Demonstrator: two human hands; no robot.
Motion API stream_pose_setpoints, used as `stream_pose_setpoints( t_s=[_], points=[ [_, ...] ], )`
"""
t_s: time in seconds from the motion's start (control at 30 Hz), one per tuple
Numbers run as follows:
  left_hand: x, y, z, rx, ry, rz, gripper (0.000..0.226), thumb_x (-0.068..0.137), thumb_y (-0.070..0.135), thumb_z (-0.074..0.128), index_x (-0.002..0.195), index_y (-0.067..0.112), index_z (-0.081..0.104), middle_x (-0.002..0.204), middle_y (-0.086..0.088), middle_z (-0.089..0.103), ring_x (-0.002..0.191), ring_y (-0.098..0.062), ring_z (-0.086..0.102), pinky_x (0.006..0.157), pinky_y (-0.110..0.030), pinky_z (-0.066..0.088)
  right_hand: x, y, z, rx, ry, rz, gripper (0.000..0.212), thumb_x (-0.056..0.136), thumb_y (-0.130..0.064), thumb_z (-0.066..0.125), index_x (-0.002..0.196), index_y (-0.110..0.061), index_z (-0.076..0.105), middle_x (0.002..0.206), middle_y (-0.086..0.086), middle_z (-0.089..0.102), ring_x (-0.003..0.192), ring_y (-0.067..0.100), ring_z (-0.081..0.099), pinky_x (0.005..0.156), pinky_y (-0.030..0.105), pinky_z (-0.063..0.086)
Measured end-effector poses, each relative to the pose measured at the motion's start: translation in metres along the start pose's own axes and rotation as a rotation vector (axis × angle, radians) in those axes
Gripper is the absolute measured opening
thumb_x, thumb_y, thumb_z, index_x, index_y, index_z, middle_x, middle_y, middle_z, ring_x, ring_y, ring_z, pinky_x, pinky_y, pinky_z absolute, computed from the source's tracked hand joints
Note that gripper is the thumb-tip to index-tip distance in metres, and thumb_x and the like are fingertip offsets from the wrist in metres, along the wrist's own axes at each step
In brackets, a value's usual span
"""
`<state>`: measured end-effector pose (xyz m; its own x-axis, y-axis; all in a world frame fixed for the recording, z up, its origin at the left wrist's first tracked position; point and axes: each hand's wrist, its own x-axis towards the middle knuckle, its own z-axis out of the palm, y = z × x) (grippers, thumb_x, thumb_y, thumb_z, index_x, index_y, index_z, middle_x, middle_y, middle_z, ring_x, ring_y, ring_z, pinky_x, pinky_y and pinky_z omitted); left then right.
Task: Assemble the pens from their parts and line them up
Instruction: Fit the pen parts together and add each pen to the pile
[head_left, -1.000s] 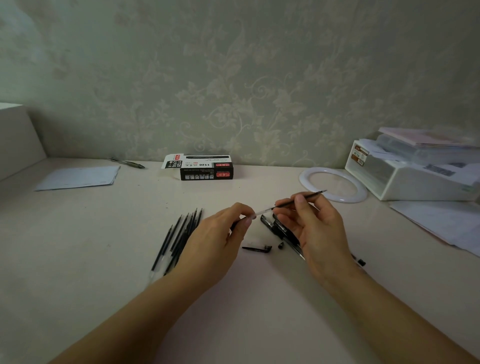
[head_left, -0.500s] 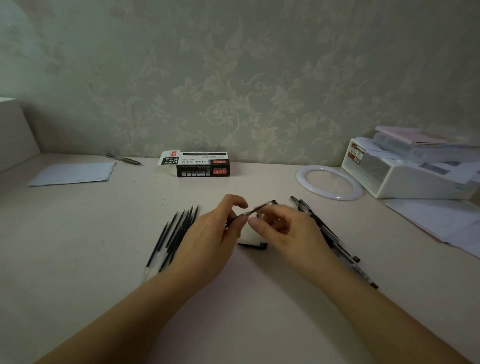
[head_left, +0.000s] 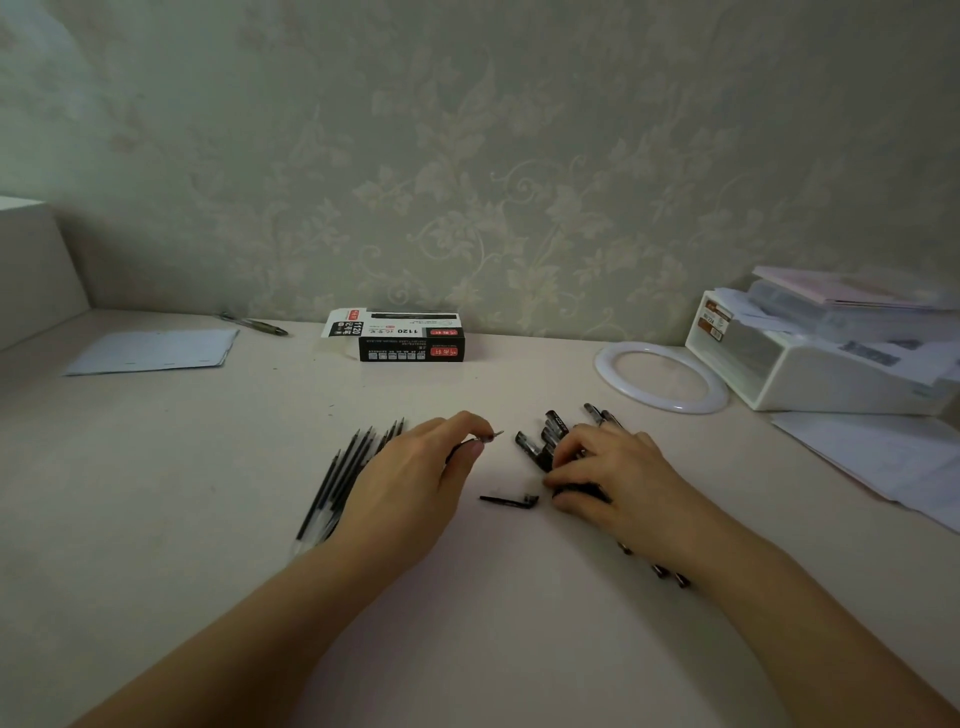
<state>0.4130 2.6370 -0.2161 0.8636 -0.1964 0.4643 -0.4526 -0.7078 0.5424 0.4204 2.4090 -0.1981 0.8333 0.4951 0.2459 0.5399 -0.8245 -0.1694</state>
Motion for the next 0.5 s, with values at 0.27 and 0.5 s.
stream_pose_setpoints(
  t_s=[0.27,0.5],
  points=[
    [-0.001,0.000,0.002,0.029,-0.023,0.027,0.018,0.099,0.035,0.042,0.110,0.038,0.056,0.090,0.016,0.059,0.080,-0.008,0.056,0.072,-0.038,0.051,0.003,-0.004,0.003,-0.010,0.106,-0.031,0.011,0.092,-0.025,0.066,0.096,-0.018,0.074,0.103,-0.008,0.063,0.093,0.015,0.050,0.084,0.027,0.038],
    [-0.002,0.005,0.000,0.045,-0.053,0.127,0.017,0.099,0.036,0.043,0.110,0.039,0.056,0.092,0.013,0.060,0.076,-0.009,0.055,0.067,-0.038,0.049,0.006,-0.019,0.011,0.594,0.467,0.151,0.007,0.086,-0.015,0.073,0.087,-0.022,0.073,0.077,-0.013,0.071,0.073,0.006,0.068,0.070,0.016,0.052]
  ],
)
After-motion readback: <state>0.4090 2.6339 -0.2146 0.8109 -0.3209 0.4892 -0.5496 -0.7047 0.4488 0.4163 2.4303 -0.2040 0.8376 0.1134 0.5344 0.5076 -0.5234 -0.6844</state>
